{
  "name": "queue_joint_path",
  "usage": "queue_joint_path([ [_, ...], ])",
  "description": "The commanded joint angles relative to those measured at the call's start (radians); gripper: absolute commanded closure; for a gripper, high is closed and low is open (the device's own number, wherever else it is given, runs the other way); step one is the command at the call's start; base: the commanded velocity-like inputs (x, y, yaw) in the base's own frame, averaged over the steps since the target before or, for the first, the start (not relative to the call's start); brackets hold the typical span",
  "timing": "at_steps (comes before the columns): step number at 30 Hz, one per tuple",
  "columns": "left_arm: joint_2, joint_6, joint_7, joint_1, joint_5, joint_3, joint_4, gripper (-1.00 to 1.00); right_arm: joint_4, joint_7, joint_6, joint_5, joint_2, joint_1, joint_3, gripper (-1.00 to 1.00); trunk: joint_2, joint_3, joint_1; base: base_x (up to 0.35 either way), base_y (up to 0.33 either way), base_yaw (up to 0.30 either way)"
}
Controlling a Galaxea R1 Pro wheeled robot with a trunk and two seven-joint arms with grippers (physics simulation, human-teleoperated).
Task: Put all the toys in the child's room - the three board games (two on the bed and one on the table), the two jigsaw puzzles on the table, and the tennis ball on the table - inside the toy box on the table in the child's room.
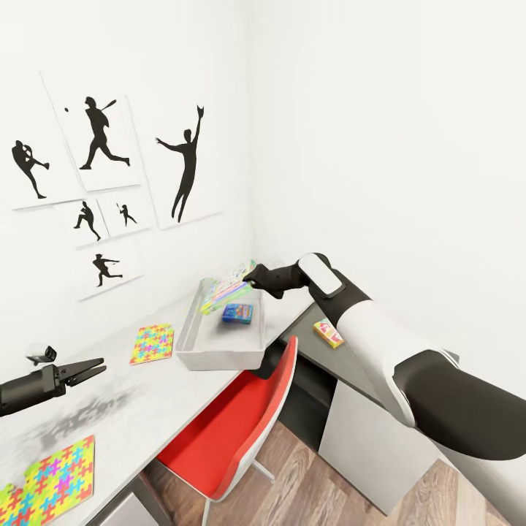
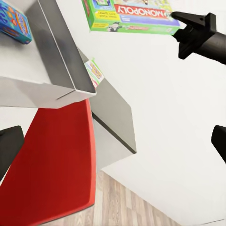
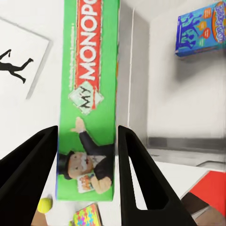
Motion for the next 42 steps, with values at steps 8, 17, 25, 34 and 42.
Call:
queue_joint_path([
  [8, 0.000, 0.007, -0.004, 0.000, -0.001, -0.001, 0.001, -1.00, 0.024, -0.030, 0.004, -0.014, 0.000, 0.000, 0.002, 1.00, -0.002, -0.002, 0.001, 0.000, 0.000, 0.000],
  [17, 0.000, 0.006, -0.004, 0.000, -0.003, -0.001, 0.001, -1.00, 0.105, -0.029, 0.019, -0.014, 0.000, 0.000, 0.004, 1.00, -0.002, -0.002, 0.001, 0.000, 0.000, 0.000],
  [25, -0.002, 0.006, -0.004, 0.001, -0.003, -0.001, 0.002, -1.00, 0.131, -0.008, 0.033, -0.014, 0.000, 0.000, 0.004, 1.00, -0.002, -0.002, 0.001, 0.000, 0.000, 0.000],
  [34, -0.012, 0.006, -0.004, 0.002, -0.004, -0.001, 0.002, -1.00, 0.135, 0.047, 0.025, -0.008, 0.000, 0.006, 0.005, 1.00, -0.002, -0.002, 0.001, 0.011, 0.008, 0.000],
  [42, -0.018, -0.003, -0.004, 0.002, -0.006, -0.001, 0.002, -1.00, 0.133, 0.048, 0.021, -0.005, 0.000, 0.019, 0.005, 1.00, -0.002, -0.002, 0.001, 0.101, 0.060, 0.005],
])
